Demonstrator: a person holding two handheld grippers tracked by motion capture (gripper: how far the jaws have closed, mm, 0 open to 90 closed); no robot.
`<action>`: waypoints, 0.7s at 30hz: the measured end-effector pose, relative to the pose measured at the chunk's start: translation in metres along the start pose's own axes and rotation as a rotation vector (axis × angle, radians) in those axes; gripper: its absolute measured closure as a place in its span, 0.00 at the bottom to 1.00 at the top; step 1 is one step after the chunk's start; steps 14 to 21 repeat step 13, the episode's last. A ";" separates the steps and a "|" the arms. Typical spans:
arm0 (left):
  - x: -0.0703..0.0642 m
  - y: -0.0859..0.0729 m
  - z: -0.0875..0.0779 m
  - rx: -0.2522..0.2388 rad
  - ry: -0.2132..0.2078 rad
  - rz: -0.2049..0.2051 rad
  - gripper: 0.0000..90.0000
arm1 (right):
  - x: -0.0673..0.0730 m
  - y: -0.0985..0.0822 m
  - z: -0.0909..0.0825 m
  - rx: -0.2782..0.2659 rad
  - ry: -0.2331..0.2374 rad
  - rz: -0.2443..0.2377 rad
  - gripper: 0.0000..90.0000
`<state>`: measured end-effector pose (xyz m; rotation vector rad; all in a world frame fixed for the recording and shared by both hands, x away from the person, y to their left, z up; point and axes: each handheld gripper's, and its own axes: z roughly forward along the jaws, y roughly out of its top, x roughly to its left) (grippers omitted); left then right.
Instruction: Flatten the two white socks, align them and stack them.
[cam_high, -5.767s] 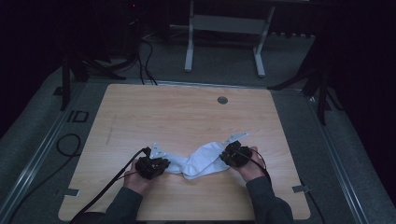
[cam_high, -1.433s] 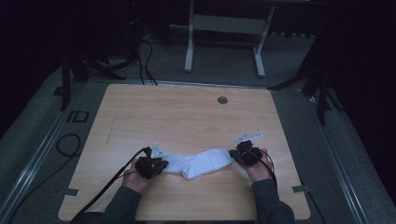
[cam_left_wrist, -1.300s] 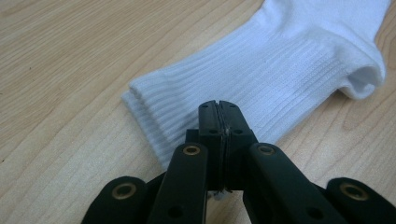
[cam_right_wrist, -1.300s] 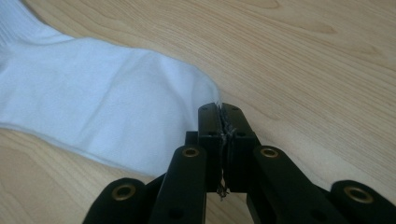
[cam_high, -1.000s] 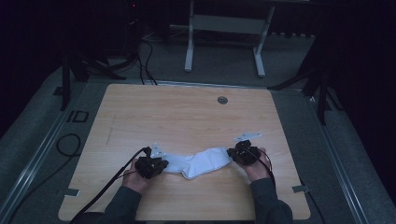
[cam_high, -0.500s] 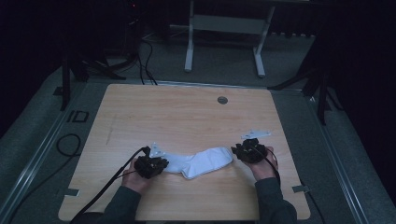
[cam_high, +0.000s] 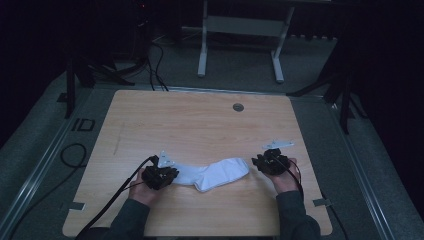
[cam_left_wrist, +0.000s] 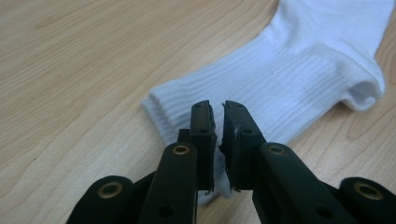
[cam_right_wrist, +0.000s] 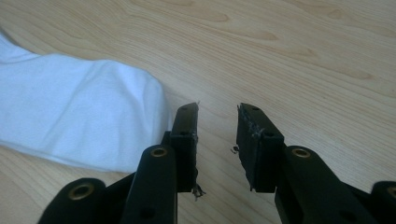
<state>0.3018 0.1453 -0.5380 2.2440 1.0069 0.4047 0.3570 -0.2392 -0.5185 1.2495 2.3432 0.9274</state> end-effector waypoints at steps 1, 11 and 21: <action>0.000 0.000 0.000 0.000 0.000 0.000 0.92 | 0.000 0.000 0.000 0.000 0.000 0.000 0.76; 0.007 -0.001 -0.004 -0.014 0.018 -0.023 0.92 | -0.006 -0.004 -0.002 0.002 -0.011 0.013 0.76; 0.007 -0.001 -0.005 -0.013 0.021 -0.025 0.92 | -0.007 -0.005 -0.001 0.003 -0.012 0.013 0.76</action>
